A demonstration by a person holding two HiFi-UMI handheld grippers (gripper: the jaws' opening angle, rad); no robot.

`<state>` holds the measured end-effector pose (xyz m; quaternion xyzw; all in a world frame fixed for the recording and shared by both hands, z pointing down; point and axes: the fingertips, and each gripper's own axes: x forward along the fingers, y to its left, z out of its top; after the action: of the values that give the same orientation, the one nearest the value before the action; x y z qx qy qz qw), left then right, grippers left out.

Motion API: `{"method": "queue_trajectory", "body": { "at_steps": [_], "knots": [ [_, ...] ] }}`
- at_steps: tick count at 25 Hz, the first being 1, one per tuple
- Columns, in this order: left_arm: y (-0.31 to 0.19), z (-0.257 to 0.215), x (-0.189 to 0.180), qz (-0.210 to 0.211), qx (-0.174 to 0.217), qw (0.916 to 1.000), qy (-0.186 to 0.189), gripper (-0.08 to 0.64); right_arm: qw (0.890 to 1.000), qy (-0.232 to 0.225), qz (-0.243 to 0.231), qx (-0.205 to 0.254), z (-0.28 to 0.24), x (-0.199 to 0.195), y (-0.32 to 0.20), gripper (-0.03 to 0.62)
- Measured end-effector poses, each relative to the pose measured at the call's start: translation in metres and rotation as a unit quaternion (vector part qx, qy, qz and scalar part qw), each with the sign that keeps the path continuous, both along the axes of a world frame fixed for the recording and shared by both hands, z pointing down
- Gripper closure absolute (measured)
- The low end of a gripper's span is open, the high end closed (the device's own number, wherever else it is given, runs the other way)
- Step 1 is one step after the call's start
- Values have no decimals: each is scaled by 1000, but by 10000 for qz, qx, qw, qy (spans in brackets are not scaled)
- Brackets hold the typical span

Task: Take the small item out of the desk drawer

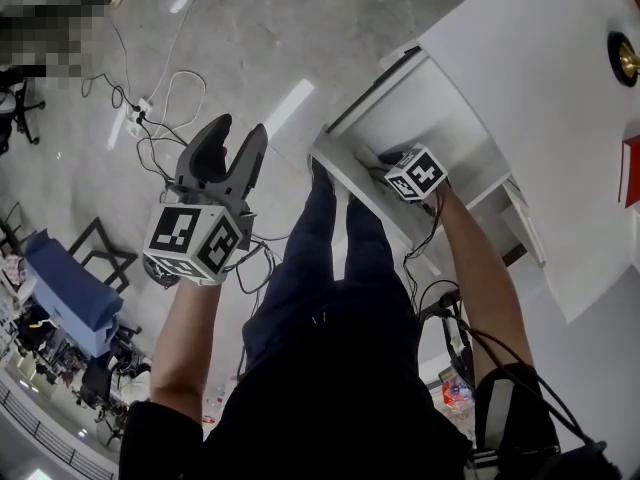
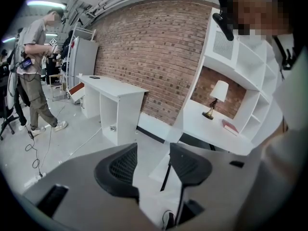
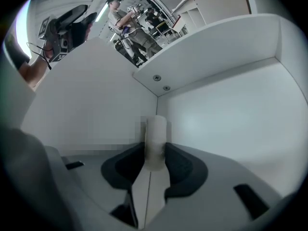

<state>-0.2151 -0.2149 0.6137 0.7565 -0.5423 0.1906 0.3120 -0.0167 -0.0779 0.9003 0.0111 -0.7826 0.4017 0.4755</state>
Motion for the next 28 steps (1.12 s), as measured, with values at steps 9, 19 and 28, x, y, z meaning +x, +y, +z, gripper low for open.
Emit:
{"method": "queue_trajectory", "body": {
  "at_steps": [9,19,28],
  "knots": [
    [-6,-14,6,69,130,9999,7,350,9992,-31,67,381,-19,6,-11,470],
    [-16,-58,29,235,506,9984,27,350,9934,-320,645,892,-84,20,-28,471],
    [-23,-123,64,429,1111,9928,146,351,9666,-692,1619,1863,-178,45,-53,471]
  ]
}}
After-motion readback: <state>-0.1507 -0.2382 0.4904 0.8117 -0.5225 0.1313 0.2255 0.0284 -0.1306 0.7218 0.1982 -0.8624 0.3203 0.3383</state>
